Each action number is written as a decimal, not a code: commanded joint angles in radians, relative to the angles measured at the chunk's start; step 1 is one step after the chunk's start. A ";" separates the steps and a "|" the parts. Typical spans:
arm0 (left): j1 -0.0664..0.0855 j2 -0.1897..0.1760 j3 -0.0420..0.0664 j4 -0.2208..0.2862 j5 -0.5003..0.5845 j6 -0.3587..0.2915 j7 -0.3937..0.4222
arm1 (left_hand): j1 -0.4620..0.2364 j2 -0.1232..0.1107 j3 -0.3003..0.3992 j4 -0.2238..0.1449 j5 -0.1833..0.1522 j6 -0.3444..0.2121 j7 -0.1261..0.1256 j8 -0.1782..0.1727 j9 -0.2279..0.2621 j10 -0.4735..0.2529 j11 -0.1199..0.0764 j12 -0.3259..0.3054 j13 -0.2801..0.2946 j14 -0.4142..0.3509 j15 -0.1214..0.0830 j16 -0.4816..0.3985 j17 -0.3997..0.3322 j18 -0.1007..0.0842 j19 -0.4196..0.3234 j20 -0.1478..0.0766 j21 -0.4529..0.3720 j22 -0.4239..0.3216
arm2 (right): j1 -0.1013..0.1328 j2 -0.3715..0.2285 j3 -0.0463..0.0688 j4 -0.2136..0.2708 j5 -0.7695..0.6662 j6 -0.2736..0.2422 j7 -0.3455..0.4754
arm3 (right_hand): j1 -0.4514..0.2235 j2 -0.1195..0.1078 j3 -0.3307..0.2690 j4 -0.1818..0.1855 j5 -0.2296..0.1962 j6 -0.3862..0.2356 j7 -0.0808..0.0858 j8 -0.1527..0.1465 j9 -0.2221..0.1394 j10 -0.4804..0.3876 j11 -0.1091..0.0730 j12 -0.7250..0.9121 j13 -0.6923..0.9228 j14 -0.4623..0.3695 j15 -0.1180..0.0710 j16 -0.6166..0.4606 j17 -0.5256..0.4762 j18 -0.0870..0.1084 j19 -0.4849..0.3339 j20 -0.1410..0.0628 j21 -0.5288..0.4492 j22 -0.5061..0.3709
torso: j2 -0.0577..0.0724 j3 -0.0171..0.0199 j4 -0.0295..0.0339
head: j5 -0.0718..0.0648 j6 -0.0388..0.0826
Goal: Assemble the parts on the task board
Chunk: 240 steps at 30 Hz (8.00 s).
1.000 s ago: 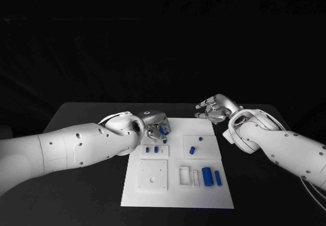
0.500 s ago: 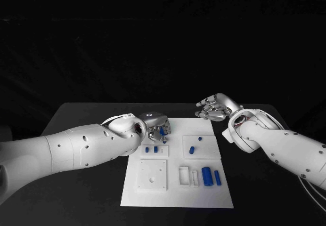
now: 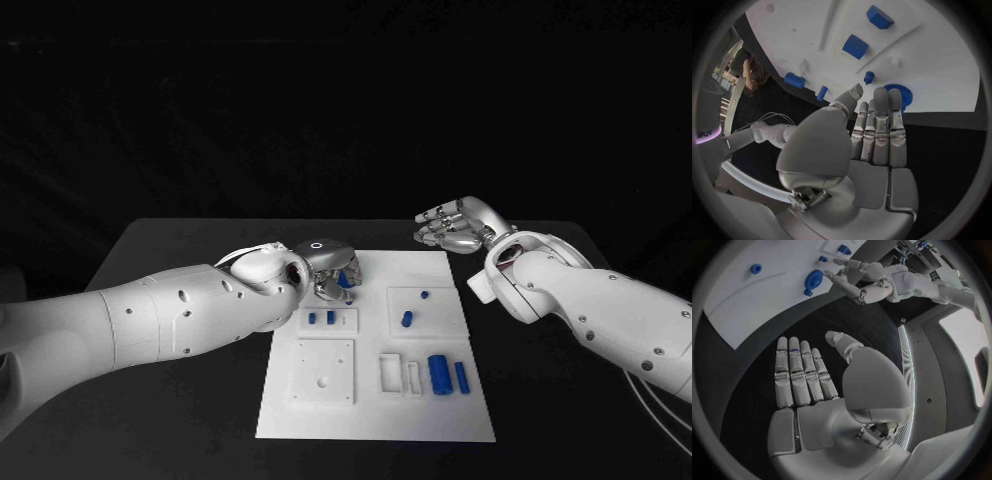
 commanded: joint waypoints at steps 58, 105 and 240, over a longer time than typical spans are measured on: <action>-0.046 0.041 0.000 -0.078 0.031 0.091 0.030 | -0.014 0.032 0.052 0.019 0.010 0.020 -0.003 -0.005 -0.003 0.043 -0.024 -0.006 -0.002 0.008 -0.014 0.079 -0.001 0.005 0.016 -0.011 0.053 0.022 | 0.000 0.002 0.000 0.000 0.080 0.014 0.081 | -0.008 0.011 0.023 -0.007 -0.005 -0.019 0.002 -0.005 -0.002 -0.011 0.006 -0.006 0.000 -0.009 0.004 0.000 -0.001 0.021 -0.002 0.003 0.006 -0.004 | 0.001 -0.0008 0.0003 | -0.010 -0.012; -0.055 0.021 0.005 -0.070 0.092 0.080 0.008 | -0.033 0.094 0.032 -0.010 0.015 0.098 -0.001 -0.004 -0.002 0.126 -0.037 -0.007 -0.002 0.028 -0.017 0.131 0.007 0.008 -0.008 -0.015 0.157 0.019 | 0.000 -0.002 0.000 0.004 0.076 -0.023 0.098 | -0.011 0.009 0.024 -0.009 0.000 -0.008 0.001 -0.005 -0.001 -0.010 0.005 -0.006 0.000 -0.009 0.003 0.000 -0.001 0.020 -0.003 0.002 0.007 -0.004 | -0.001 0.0001 0.0006 | -0.013 -0.010; -0.055 -0.105 0.086 0.012 0.181 0.126 -0.039 | -0.009 0.090 0.040 -0.007 0.014 0.095 0.004 -0.004 -0.002 0.127 -0.034 -0.007 -0.002 0.018 -0.016 0.150 0.000 0.009 -0.023 -0.017 0.183 0.022 | -0.001 -0.007 0.001 -0.006 0.076 -0.014 0.093 | -0.018 0.013 0.036 -0.018 0.007 -0.002 0.000 -0.005 -0.001 -0.009 0.004 -0.006 0.000 -0.010 0.002 0.000 -0.001 0.020 -0.004 0.002 0.006 -0.004 | 0.000 -0.0002 -0.0005 | -0.004 -0.008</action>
